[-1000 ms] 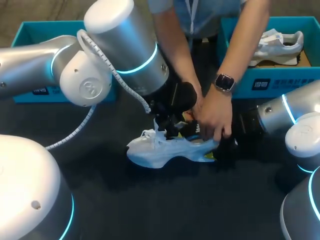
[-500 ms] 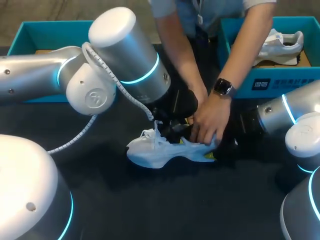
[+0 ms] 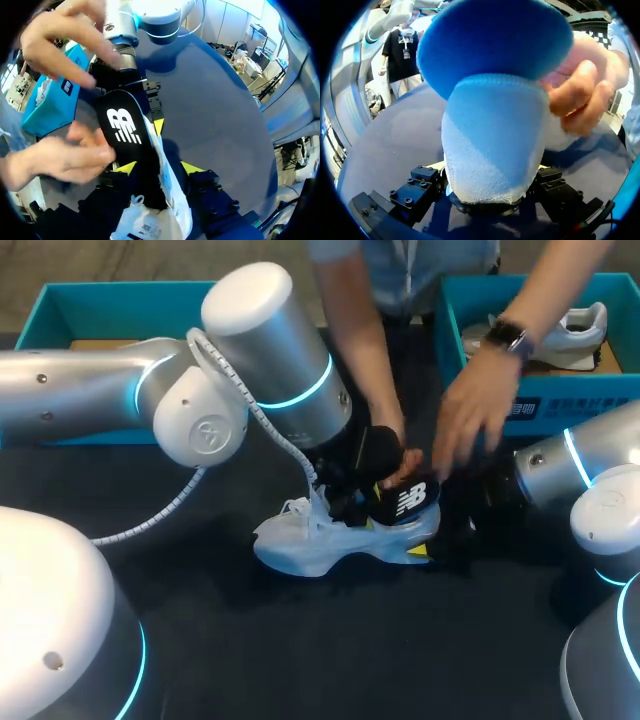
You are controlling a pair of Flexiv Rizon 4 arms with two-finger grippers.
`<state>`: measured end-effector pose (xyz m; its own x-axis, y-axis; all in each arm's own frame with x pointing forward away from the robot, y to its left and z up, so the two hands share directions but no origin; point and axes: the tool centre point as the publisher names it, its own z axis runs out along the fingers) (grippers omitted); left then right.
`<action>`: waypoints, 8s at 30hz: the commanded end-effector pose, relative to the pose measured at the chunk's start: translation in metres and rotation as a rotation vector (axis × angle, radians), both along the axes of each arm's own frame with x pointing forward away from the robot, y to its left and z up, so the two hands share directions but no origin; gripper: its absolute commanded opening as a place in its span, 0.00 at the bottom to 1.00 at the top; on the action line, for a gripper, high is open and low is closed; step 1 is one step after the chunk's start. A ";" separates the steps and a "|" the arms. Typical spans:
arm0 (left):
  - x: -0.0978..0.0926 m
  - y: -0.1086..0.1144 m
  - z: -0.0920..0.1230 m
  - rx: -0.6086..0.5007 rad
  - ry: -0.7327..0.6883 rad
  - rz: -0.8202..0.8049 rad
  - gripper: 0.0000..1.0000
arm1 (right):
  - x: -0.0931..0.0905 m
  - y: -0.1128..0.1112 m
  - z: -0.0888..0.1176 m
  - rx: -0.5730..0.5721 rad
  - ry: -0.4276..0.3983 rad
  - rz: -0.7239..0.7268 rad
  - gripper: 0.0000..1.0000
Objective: Take the shoe out of the shoebox, open the shoe tongue, remove and reinsert the insole, then place the shoe into the shoebox
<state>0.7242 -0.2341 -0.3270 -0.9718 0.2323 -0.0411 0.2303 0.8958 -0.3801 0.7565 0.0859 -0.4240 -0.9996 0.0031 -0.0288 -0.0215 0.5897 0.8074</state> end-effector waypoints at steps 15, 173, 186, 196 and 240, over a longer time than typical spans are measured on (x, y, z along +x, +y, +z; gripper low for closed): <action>0.004 -0.029 -0.009 -0.039 0.052 -0.026 0.41 | 0.001 0.004 -0.005 -0.003 0.001 0.000 0.00; -0.024 -0.055 -0.003 -0.286 -0.147 0.308 0.00 | 0.001 0.004 -0.005 -0.003 0.001 0.000 0.00; -0.017 -0.052 0.004 -0.275 -0.241 0.354 0.00 | 0.001 0.004 -0.005 -0.003 0.001 0.000 0.00; -0.011 -0.052 0.003 -0.297 -0.267 0.390 0.27 | 0.001 0.004 -0.005 -0.003 0.001 0.000 0.00; 0.012 -0.069 -0.018 -0.397 -0.317 0.477 0.27 | 0.001 0.004 -0.005 -0.003 0.001 0.000 0.00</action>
